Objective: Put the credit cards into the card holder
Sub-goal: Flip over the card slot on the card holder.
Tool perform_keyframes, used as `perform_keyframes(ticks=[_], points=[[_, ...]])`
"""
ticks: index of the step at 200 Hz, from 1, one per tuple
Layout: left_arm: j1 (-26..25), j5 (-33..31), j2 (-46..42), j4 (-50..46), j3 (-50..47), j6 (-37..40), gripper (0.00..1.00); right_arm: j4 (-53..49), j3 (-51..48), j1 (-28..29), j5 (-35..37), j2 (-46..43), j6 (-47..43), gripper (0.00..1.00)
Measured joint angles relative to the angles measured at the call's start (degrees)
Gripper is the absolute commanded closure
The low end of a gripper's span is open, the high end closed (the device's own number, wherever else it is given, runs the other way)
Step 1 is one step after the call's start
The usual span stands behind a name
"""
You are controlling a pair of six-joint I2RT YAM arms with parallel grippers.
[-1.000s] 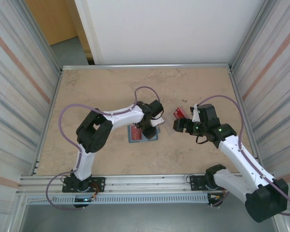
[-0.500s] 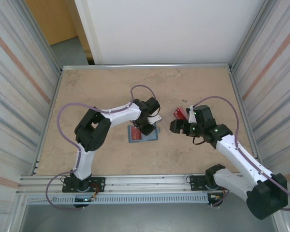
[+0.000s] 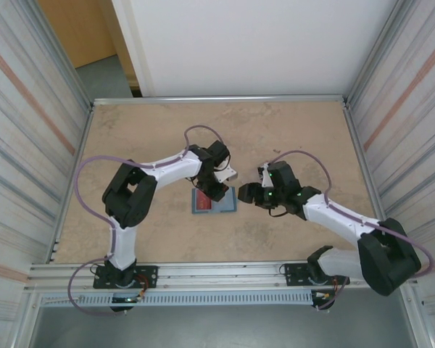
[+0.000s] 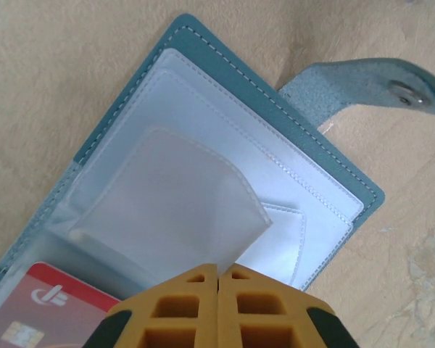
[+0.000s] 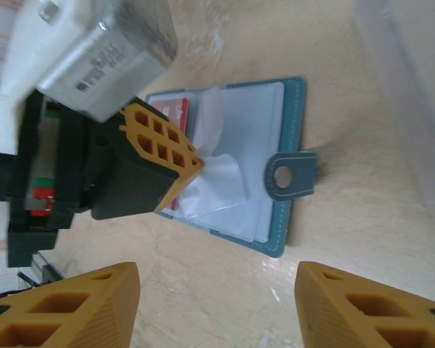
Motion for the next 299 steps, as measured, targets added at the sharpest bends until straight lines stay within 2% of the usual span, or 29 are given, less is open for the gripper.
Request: perform_keyframes(ticks=[87, 132, 219, 299], points=[[1.36, 3.91, -0.66, 1.14, -1.22, -1.27, 0.98, 13.97, -0.09, 4.55, 0.33, 13.05, 6.27, 0.52], [2.8, 5.18, -2.19, 1.66, -2.45, -1.68, 0.98, 19.43, 0.61, 4.5, -0.04, 18.03, 8.96, 0.65], [3.08, 5.9, -2.25, 2.51, -3.45, -2.51, 0.97, 21.31, 3.89, 3.02, 0.02, 21.9, 9.7, 0.66], [3.28, 6.12, -2.25, 2.54, -3.48, -2.56, 0.97, 22.6, 8.33, 2.78, -0.07, 26.97, 10.75, 0.78]])
